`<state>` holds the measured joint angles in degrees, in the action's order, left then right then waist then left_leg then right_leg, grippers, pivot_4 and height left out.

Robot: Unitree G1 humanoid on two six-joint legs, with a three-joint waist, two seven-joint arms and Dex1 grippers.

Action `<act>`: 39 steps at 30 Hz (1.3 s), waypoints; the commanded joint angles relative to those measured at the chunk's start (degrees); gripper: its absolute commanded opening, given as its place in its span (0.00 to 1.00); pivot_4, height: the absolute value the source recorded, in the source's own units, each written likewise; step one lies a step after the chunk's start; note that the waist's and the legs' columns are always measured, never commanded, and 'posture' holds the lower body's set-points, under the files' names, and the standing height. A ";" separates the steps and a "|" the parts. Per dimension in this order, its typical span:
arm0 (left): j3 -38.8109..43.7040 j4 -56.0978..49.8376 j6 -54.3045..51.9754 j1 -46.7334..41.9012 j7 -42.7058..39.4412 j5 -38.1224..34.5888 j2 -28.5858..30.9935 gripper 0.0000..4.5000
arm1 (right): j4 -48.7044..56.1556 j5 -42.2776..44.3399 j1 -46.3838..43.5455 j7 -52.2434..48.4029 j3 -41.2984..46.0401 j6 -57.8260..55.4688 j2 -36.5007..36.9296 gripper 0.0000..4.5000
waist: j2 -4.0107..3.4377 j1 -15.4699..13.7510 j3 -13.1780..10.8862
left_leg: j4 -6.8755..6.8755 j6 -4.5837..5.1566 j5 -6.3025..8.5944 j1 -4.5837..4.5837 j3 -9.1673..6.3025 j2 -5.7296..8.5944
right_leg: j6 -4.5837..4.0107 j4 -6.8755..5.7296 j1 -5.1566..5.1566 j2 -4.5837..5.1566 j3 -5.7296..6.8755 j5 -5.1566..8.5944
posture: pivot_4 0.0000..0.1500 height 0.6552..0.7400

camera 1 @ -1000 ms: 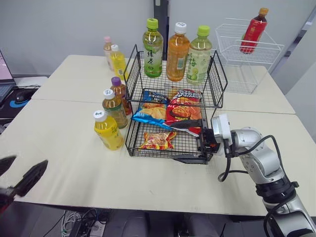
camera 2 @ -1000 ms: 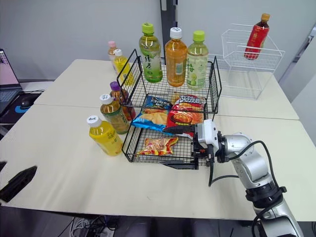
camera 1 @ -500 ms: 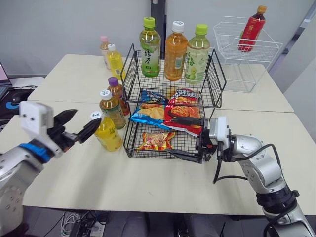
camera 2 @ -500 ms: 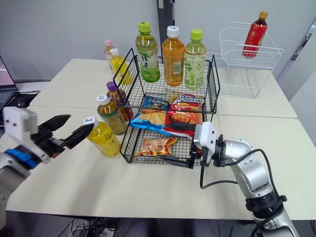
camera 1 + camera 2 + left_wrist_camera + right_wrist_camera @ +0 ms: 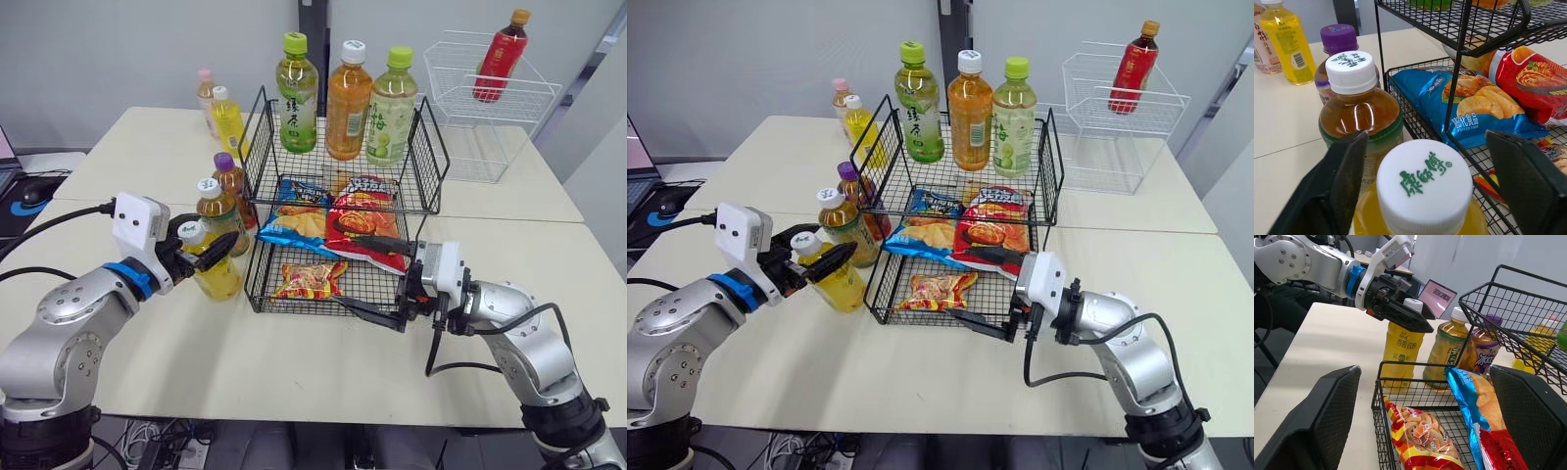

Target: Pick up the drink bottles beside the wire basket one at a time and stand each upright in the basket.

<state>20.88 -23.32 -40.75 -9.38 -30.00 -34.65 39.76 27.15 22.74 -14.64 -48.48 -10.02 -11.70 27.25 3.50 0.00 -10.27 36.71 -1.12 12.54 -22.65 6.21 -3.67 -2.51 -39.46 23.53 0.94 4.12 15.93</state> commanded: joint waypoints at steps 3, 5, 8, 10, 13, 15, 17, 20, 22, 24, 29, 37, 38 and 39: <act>1.33 -0.44 0.38 0.79 -0.28 -0.15 0.64 0.46 | 3.34 0.96 -0.47 0.96 1.86 -0.69 0.80 1.00 | 0.00 0.00 0.00 | -0.02 0.00 0.00 0.01 0.00 0.00 | 0.00 0.03 -0.01 0.00 -0.01 0.00 | 1.00 1.00; 1.66 -0.61 0.17 1.72 -0.27 -0.05 0.76 0.32 | 3.37 1.14 -0.72 0.98 1.94 -0.99 0.97 1.00 | 0.00 0.02 0.00 | -0.04 0.00 0.00 0.01 0.01 0.00 | 0.00 0.05 -0.01 0.00 -0.01 0.00 | 1.00 1.00; 2.03 -0.85 0.35 2.79 -0.36 -0.20 0.84 0.31 | 3.25 1.35 -0.95 0.79 1.90 -1.17 1.13 1.00 | 0.00 0.10 0.00 | -0.08 0.00 0.00 0.02 0.01 0.00 | 0.00 0.08 -0.01 0.00 -0.01 0.00 | 1.00 1.00; 2.36 -1.27 0.65 3.59 -0.53 -0.37 0.81 0.31 | 3.09 1.40 -0.94 0.52 1.71 -0.96 1.16 1.00 | 0.00 0.13 0.00 | -0.15 0.00 0.00 0.04 0.02 0.00 | 0.00 0.12 -0.01 0.00 -0.01 0.00 | 1.00 1.00; 4.61 -2.30 1.36 3.49 -1.75 -1.93 1.55 0.31 | 2.42 1.42 -1.32 0.25 1.58 -0.39 0.92 1.00 | 0.00 0.15 0.00 | -0.33 0.00 0.00 0.05 0.04 0.00 | 0.00 0.29 -0.01 -0.02 -0.01 0.00 | 1.00 1.00; 7.60 -2.38 0.59 2.40 -2.39 -4.37 2.88 0.31 | 1.92 1.30 -1.71 0.15 1.53 0.22 0.56 1.00 | 0.00 0.22 0.00 | -0.41 -0.01 0.00 0.04 0.05 0.00 | 0.01 0.39 0.00 -0.03 -0.02 0.00 | 1.00 1.00; 11.63 -2.35 -2.01 0.86 -4.00 -8.44 5.95 0.31 | 1.29 1.25 -2.26 0.31 1.40 0.97 -0.30 1.00 | 0.03 0.22 -0.02 | -0.50 -0.01 -0.01 -0.03 0.04 0.00 | 0.01 0.45 0.06 -0.05 0.00 0.00 | 1.00 1.00; 17.47 -1.21 -8.12 -1.47 -6.48 -16.47 11.32 0.31 | 0.10 1.13 -3.30 0.54 1.31 2.28 -1.91 1.00 | 0.08 0.11 -0.04 | -0.52 -0.03 -0.02 -0.27 0.00 -0.01 | 0.00 0.45 0.29 -0.09 0.04 0.00 | 1.00 1.00; 21.68 0.27 -12.95 -2.61 -8.11 -23.06 14.87 0.31 | -0.77 1.06 -4.02 0.52 1.43 3.47 -3.00 1.00 | 0.08 0.12 -0.05 | -0.52 -0.03 -0.02 -0.29 0.00 -0.01 | 0.01 0.46 0.29 -0.08 0.05 0.00 | 1.00 1.00; 26.00 2.95 -18.21 -4.23 -9.08 -30.45 18.56 0.31 | -1.83 0.77 -4.94 0.85 1.89 5.11 -4.23 1.00 | 0.08 0.13 -0.05 | -0.52 -0.02 -0.02 -0.28 0.03 0.03 | 0.02 0.49 0.27 -0.04 0.03 0.00 | 1.00 1.00; 29.02 10.96 -24.97 -12.79 -9.37 -42.01 29.36 0.31 | -3.63 0.44 -7.27 1.87 3.10 8.90 -6.55 1.00 | 0.17 0.14 -0.10 | -0.51 -0.03 -0.03 -0.25 -0.03 0.03 | 0.04 0.45 0.26 -0.02 0.10 -0.01 | 1.00 1.00; 10.16 18.70 -20.41 -44.09 -1.48 -50.27 29.71 0.31 | -3.12 -3.69 -7.20 7.56 4.32 13.07 -9.30 1.00 | 0.36 -0.60 -0.14 | -0.43 -0.09 -0.07 -0.28 -0.21 0.05 | 0.03 0.45 0.16 -0.04 0.23 -0.02 | 1.00 1.00; 8.04 19.48 -20.37 -47.39 -1.01 -49.51 28.52 0.31 | -2.92 -4.36 -7.01 8.33 4.42 13.40 -9.46 1.00 | 0.36 -0.79 -0.14 | -0.41 -0.10 -0.07 -0.25 -0.22 0.07 | 0.03 0.44 0.10 -0.03 0.24 -0.02 | 1.00 1.00; 4.93 20.17 -19.74 -51.05 -1.17 -46.92 26.66 0.31 | -2.55 -5.17 -6.62 9.33 4.59 13.56 -9.63 1.00 | 0.33 -0.73 -0.15 | -0.36 -0.09 -0.07 -0.26 -0.23 0.08 | 0.05 0.45 0.06 -0.03 0.24 -0.03 | 1.00 1.00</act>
<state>28.81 -4.06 -62.86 -56.64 -31.80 -82.93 67.53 22.36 18.72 -21.33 -41.17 -7.08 0.21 17.47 3.83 -0.73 -10.41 36.35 -1.26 12.44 -22.85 6.08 -3.56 -2.44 -38.99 23.57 0.92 4.27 15.89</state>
